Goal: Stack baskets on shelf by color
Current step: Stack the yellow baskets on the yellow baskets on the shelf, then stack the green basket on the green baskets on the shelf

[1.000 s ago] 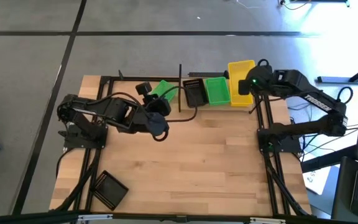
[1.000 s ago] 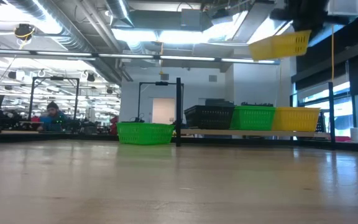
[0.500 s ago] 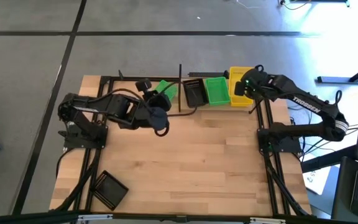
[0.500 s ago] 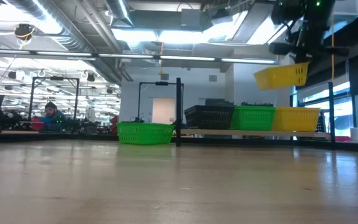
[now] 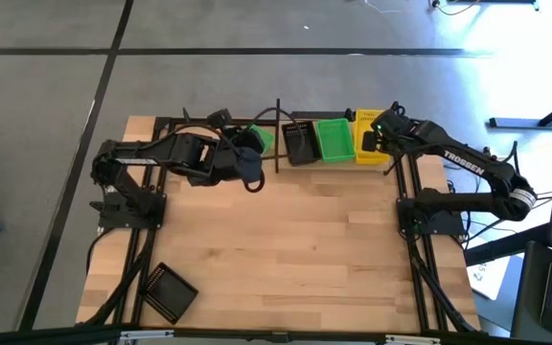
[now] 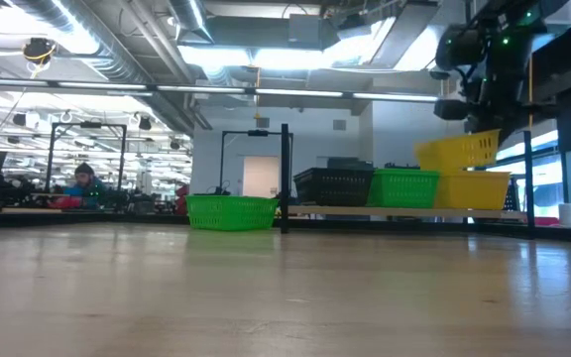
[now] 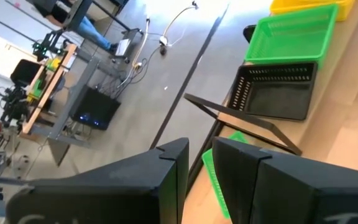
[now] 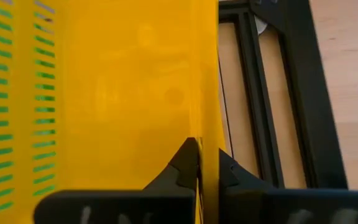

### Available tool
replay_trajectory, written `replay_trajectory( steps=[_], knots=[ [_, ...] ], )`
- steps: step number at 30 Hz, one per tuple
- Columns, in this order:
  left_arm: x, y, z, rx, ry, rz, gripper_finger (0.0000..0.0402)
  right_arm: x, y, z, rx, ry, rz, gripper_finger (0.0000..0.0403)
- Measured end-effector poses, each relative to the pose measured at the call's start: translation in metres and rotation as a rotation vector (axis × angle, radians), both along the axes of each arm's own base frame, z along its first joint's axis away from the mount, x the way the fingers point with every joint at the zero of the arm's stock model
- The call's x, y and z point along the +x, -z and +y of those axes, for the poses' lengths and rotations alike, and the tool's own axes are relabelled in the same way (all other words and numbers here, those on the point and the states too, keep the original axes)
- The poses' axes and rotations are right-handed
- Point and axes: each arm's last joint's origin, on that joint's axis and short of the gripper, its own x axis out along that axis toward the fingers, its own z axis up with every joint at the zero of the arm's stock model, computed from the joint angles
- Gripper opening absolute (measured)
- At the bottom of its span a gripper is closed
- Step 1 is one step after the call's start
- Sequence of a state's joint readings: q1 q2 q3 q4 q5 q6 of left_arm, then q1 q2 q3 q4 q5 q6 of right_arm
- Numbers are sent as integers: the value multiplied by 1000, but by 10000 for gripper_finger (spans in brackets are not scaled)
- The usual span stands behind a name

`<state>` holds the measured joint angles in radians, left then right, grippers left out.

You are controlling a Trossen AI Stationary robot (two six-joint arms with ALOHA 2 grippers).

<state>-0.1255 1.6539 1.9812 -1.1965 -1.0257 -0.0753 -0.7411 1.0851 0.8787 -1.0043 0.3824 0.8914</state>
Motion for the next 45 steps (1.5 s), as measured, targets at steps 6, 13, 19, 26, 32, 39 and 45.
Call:
replay_trajectory(
  steps=[6, 13, 19, 26, 32, 39, 45],
  knots=[
    [0, 0, 3, 0, -10, 0, 67, -2, 8, 0, 26, -27, 14, 2],
    [0, 0, 3, 0, -10, 0, 67, -1, 9, 0, 34, -63, 8, 25],
    [0, 0, 3, 0, -10, 0, 67, 0, 8, -2, 4, -51, 5, 66],
    [0, 0, 3, 0, -10, -1, 67, 1, 5, -5, -50, -30, 14, 106],
    [0, 0, 3, 0, -10, 0, 67, 4, -9, -6, -103, -25, 0, 109],
    [1, 1, 6, -55, -31, -51, 67, 11, -33, -6, -168, -165, 20, 110],
    [-9, 12, 29, -281, -137, -60, 67, 22, -53, 1, -227, -381, 66, 110]
  ],
)
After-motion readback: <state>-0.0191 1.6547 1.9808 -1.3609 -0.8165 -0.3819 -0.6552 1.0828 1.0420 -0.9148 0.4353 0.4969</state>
